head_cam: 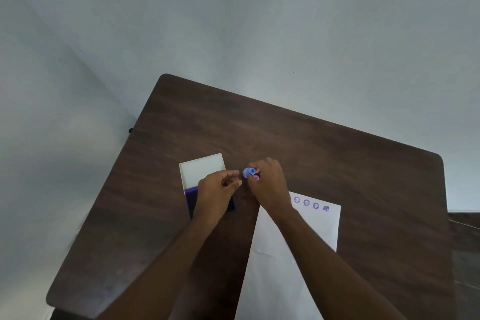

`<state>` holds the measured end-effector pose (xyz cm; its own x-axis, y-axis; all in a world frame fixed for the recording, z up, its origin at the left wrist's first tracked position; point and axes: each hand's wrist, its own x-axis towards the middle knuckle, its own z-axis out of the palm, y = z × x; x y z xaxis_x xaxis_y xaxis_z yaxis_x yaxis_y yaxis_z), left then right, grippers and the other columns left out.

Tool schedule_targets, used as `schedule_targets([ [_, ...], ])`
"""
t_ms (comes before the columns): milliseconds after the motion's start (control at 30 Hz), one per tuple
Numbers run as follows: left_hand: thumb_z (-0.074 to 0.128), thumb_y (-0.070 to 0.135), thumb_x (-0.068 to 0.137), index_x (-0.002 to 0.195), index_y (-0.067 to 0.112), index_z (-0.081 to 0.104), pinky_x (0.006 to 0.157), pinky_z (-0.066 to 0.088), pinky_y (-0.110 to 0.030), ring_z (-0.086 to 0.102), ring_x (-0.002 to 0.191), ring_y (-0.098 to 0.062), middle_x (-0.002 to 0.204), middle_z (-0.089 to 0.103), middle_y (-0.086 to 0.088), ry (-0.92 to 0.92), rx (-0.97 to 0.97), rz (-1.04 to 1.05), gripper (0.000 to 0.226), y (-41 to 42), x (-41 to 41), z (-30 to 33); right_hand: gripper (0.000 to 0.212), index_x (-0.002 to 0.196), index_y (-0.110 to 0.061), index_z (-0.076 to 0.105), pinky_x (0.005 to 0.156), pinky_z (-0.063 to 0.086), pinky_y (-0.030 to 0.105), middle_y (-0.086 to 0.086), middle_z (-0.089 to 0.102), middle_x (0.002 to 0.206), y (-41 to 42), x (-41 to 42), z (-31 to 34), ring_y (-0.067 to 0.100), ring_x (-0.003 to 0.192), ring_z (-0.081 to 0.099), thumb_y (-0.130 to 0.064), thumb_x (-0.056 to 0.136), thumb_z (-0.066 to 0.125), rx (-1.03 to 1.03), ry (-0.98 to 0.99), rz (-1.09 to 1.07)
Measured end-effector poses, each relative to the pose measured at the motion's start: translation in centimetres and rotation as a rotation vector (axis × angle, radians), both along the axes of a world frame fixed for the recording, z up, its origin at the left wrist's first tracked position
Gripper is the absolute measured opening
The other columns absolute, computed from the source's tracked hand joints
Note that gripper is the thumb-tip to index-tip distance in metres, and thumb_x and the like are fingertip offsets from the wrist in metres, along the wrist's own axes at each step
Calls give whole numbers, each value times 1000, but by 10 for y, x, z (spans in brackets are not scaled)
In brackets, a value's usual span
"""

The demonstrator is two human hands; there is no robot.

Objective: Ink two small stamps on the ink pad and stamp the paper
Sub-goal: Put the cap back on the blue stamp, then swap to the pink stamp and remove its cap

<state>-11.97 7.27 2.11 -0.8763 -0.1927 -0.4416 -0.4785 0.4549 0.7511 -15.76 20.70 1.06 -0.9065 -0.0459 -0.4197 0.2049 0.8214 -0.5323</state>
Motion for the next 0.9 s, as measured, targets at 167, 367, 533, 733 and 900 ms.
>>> schedule_targets([
  [167,68,22,88,118,15,68,86,38,-9,59,91,1,116,71,1,-5,12,34,31,0,-1,-6,21,92,-8,68,89,50,40,11,70,93,-1,1,-8,22,85,59,-27,90,58,6,89,8],
  [367,69,22,88,116,16,70,91,45,-17,62,90,0,110,73,1,0,26,14,30,-2,2,-8,21,93,-12,67,82,48,34,8,69,96,-8,3,-10,19,88,56,-29,91,54,50,195,37],
  [533,68,24,88,117,16,69,90,43,-18,66,98,-7,111,73,1,-9,22,7,29,0,1,-8,22,95,-10,66,82,50,37,9,68,99,-11,2,-13,22,90,57,-28,90,55,86,221,62],
  [733,67,24,88,117,16,69,85,40,-12,58,88,1,112,73,2,-11,32,1,30,4,0,-7,34,111,-15,62,86,41,26,6,65,112,-3,6,-17,19,99,56,-39,87,60,62,190,-7],
  [900,69,21,87,116,15,70,70,37,2,59,80,6,110,73,2,-6,49,4,30,4,2,-9,29,110,-15,62,87,33,20,3,63,116,7,14,-20,15,103,51,-34,88,60,81,136,-58],
])
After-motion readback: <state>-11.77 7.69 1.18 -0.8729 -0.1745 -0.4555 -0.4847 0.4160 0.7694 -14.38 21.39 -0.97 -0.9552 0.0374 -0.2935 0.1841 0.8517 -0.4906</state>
